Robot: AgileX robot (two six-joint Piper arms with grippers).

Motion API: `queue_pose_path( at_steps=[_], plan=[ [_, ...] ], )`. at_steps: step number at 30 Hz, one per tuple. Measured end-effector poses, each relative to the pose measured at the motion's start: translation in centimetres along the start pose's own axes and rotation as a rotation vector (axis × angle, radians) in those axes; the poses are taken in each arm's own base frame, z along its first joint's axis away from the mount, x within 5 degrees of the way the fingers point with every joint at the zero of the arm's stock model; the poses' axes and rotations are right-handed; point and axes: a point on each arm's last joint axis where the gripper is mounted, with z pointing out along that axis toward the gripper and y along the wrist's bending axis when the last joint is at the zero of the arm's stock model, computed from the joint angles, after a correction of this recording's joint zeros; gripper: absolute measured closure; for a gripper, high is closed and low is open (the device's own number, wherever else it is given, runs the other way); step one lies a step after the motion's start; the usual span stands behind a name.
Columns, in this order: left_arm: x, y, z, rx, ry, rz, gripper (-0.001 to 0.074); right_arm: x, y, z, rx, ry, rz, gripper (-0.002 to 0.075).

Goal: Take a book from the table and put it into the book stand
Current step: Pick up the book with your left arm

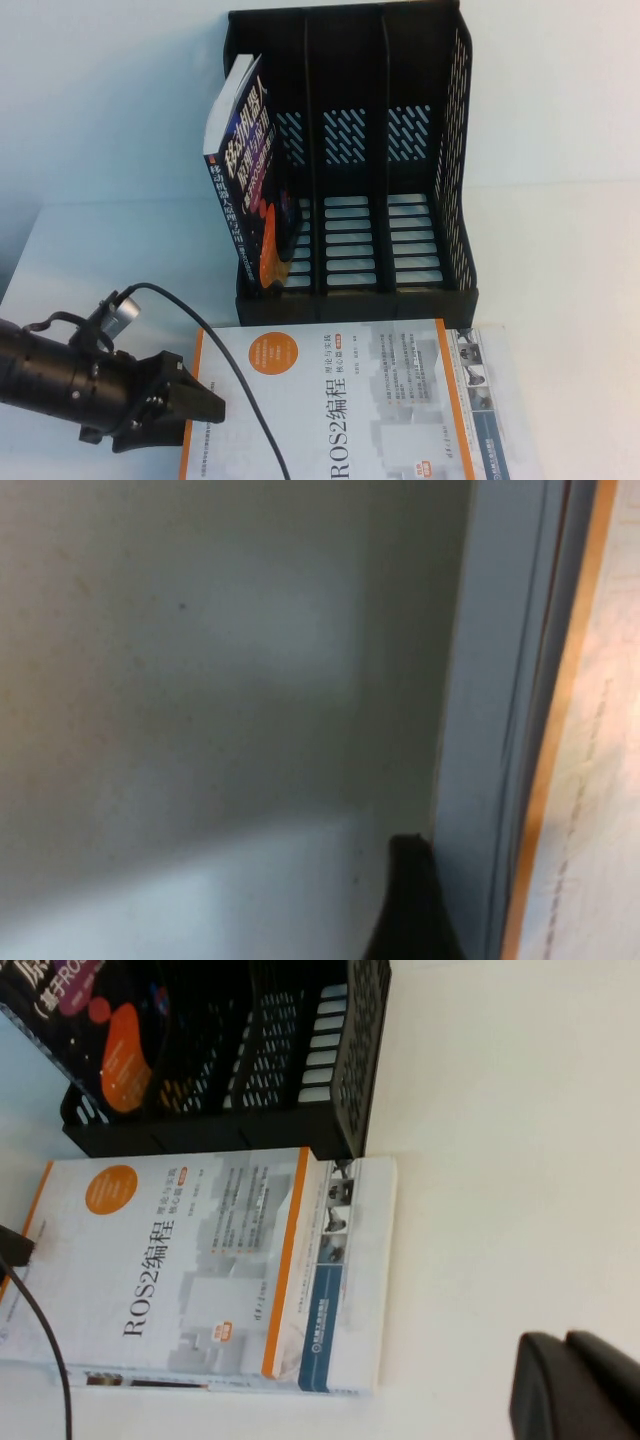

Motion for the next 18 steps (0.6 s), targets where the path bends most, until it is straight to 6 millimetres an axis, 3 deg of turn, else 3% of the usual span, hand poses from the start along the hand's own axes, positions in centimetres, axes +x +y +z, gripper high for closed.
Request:
queue_pose_path(
  at_steps=[7,18],
  plan=[
    [-0.2,0.7,0.9,0.03,0.023,-0.006,0.0288,2.5,-1.5,-2.8,0.014,-0.006,0.057,0.0727],
    [-0.4,1.2,1.8,0.083,0.03,-0.009,0.0338,3.2,-2.0,-3.5,0.015,-0.01,0.087,0.0727]
  ],
)
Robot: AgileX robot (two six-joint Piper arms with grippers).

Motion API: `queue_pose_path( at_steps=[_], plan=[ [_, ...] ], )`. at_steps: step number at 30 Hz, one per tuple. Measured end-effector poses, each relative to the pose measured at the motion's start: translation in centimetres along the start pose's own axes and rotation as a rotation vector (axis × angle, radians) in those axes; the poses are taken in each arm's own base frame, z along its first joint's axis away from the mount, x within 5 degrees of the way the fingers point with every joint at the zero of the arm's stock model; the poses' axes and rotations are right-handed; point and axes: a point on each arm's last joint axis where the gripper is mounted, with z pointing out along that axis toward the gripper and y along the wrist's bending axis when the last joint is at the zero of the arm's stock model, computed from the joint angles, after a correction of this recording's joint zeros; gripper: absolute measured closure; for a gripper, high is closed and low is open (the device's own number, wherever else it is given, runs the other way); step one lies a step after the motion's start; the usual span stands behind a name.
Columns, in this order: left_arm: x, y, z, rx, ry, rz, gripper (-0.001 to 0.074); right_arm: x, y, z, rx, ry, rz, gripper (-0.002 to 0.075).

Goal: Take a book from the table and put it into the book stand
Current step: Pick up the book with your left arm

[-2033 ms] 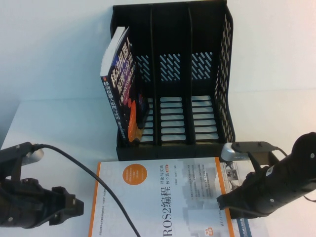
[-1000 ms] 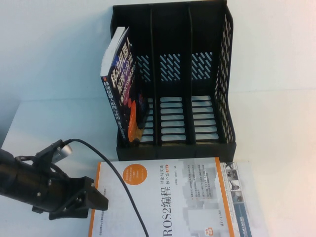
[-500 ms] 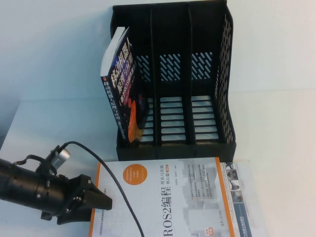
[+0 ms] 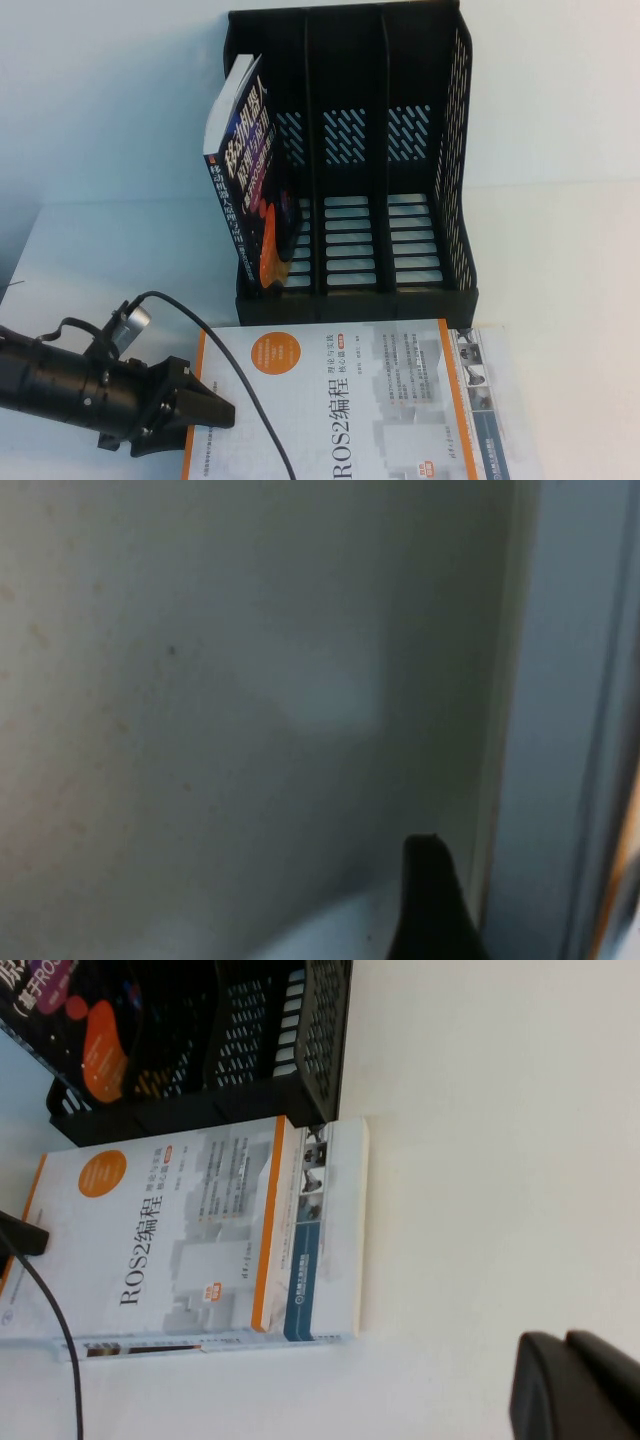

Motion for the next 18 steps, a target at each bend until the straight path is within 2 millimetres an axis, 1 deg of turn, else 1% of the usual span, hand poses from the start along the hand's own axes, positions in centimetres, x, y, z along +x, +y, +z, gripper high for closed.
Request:
queue_pose_path(
  at_steps=[7,10,12,13,16,17,18],
  plan=[
    [-0.07,0.71,0.9,0.047,0.026,-0.049,0.0341,0.0,0.0,0.0,0.0,0.0,0.002,0.0727],
    [-0.16,0.72,0.99,0.061,0.019,-0.052,0.0365,0.0,0.0,0.0,0.0,0.0,0.002,0.0727],
    [-0.15,0.69,0.99,0.064,0.02,-0.05,0.0414,0.0,0.0,0.0,0.0,0.0,0.002,0.0727],
    [-0.13,0.67,0.94,0.07,0.022,-0.05,0.0451,0.0,0.0,0.0,0.0,0.0,0.002,0.0727],
    [-0.11,0.5,0.84,0.095,0.026,-0.05,0.0589,0.0,0.0,0.0,0.0,0.0,0.002,0.0727],
    [-0.09,0.45,0.83,0.101,0.028,-0.048,0.0612,0.0,0.0,0.0,0.0,0.0,0.002,0.0727],
    [-0.07,0.39,0.82,0.108,0.031,-0.048,0.0614,0.0,0.0,0.0,0.0,0.0,0.002,0.0727]
  ],
)
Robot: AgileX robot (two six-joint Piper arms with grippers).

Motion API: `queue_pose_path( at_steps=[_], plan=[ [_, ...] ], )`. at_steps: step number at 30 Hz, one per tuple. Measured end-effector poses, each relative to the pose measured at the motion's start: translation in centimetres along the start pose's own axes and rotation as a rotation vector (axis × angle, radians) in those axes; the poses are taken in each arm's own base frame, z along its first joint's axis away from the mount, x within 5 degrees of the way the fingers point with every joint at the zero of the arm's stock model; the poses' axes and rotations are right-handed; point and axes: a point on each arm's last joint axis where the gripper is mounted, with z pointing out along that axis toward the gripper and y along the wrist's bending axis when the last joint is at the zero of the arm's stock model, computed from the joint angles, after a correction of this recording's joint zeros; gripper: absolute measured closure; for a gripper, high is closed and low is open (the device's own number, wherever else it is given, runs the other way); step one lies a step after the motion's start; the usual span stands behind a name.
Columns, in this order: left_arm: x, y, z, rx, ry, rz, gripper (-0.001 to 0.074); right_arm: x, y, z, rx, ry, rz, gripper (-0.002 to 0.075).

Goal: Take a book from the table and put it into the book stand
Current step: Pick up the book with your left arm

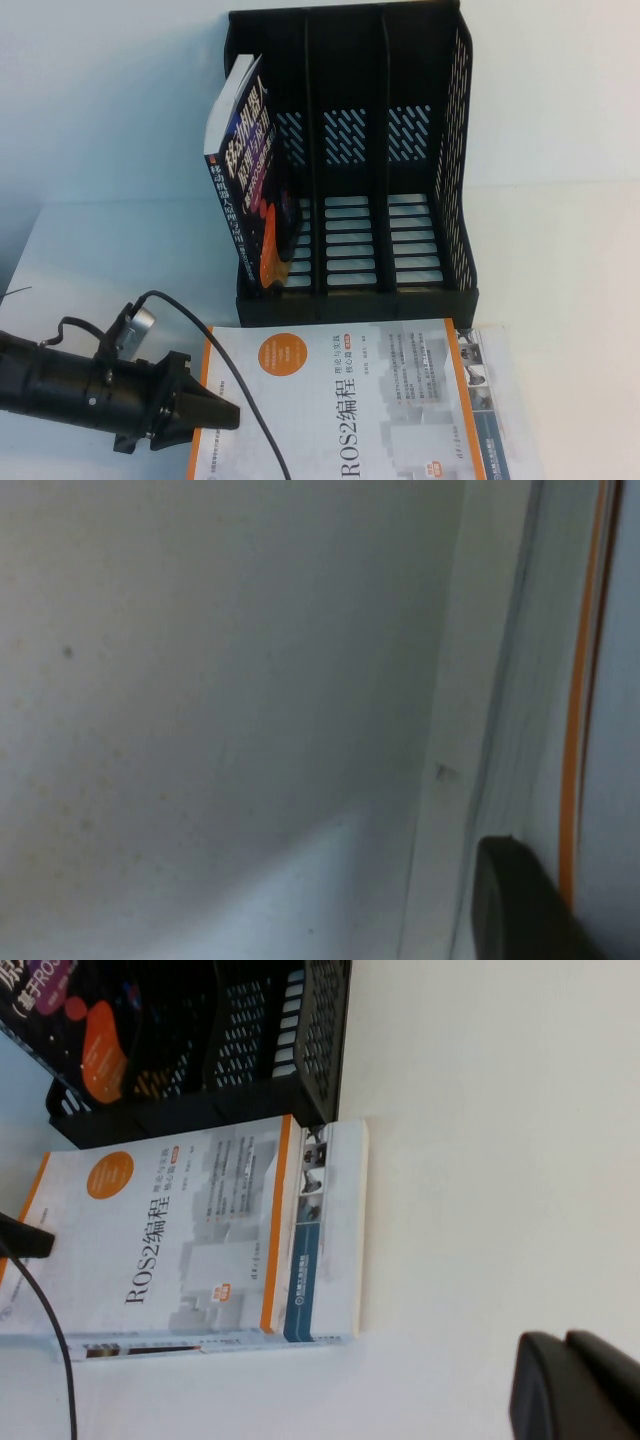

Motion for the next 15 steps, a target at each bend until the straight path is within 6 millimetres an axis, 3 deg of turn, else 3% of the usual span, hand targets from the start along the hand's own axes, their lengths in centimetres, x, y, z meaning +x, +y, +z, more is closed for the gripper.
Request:
queue_pose_path(
  at_steps=[8,15],
  plan=[
    [0.2,-0.5,-0.2,0.02,0.009,0.014,0.0615,-0.1,0.0,0.0,-0.005,-0.011,0.0,0.0727],
    [1.3,-3.5,-2.5,-0.054,0.0,0.138,0.0624,-0.2,0.0,0.0,-0.002,-0.02,-0.003,0.0727]
  ],
)
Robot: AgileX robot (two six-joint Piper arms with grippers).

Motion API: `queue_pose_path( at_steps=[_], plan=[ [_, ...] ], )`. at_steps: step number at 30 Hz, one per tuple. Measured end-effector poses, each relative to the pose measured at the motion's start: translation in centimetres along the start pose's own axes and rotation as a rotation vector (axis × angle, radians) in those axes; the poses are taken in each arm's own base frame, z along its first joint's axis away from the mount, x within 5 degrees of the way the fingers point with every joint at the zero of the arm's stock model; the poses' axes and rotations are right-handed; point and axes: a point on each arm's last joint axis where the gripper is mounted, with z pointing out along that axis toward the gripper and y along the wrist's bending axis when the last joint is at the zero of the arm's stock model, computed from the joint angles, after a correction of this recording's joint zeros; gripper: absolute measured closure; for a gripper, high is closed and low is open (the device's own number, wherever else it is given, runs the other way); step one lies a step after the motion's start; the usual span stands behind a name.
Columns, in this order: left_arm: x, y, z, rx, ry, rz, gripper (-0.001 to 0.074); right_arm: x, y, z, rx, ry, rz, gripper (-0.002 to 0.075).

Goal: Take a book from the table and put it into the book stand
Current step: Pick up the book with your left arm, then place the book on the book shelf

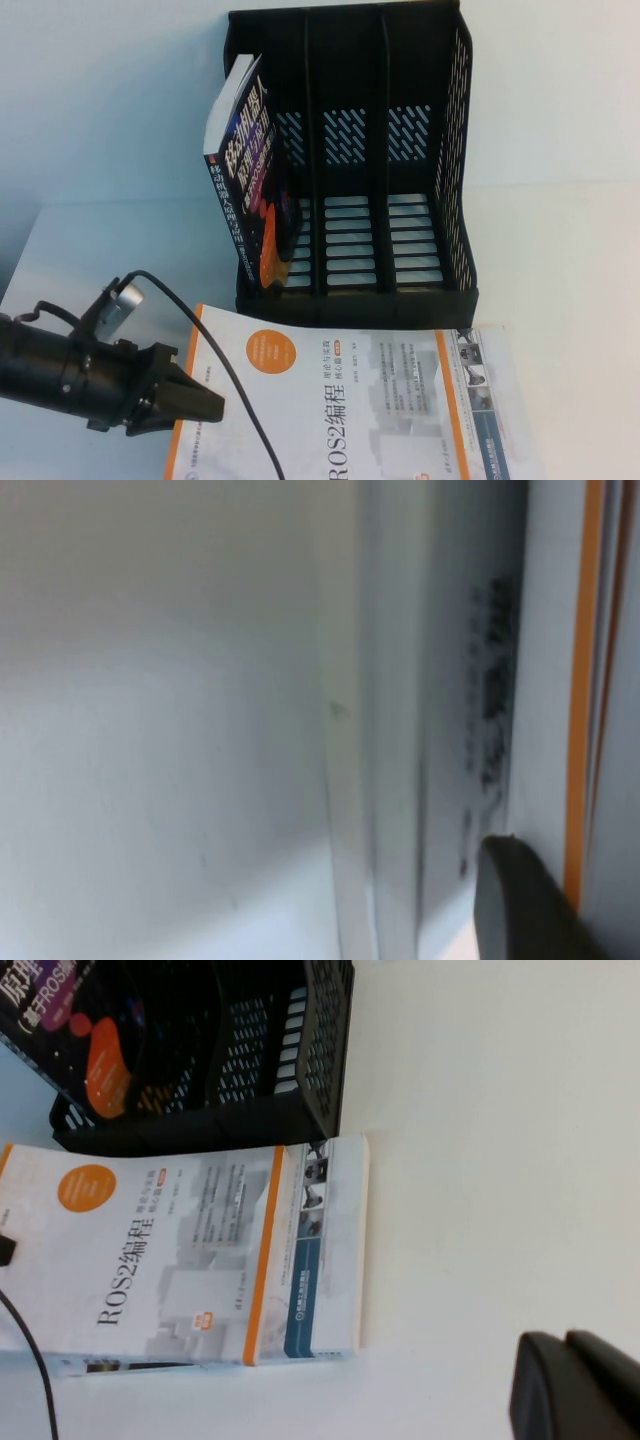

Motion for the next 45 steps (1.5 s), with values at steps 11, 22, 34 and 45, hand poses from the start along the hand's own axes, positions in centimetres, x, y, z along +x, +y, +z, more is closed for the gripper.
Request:
queue_pose_path(
  at_steps=[11,22,34,45],
  plan=[
    [3.8,-8.1,-6.2,-0.133,-0.15,0.274,0.0631,-0.2,-0.3,0.0,0.034,-0.024,-0.013,0.0727],
    [5.3,-18.4,-14.2,-0.276,-0.314,0.491,0.0632,-0.3,-0.4,0.0,0.04,-0.028,-0.016,0.0727],
    [0.6,-25.8,-14.3,-0.235,-0.381,0.513,0.0632,-0.5,-0.7,0.0,0.084,-0.056,-0.055,0.0727],
    [-6.0,-28.2,-8.3,-0.41,-0.373,0.499,0.0632,-0.3,-0.9,0.0,0.096,-0.032,-0.053,0.0727]
  ],
)
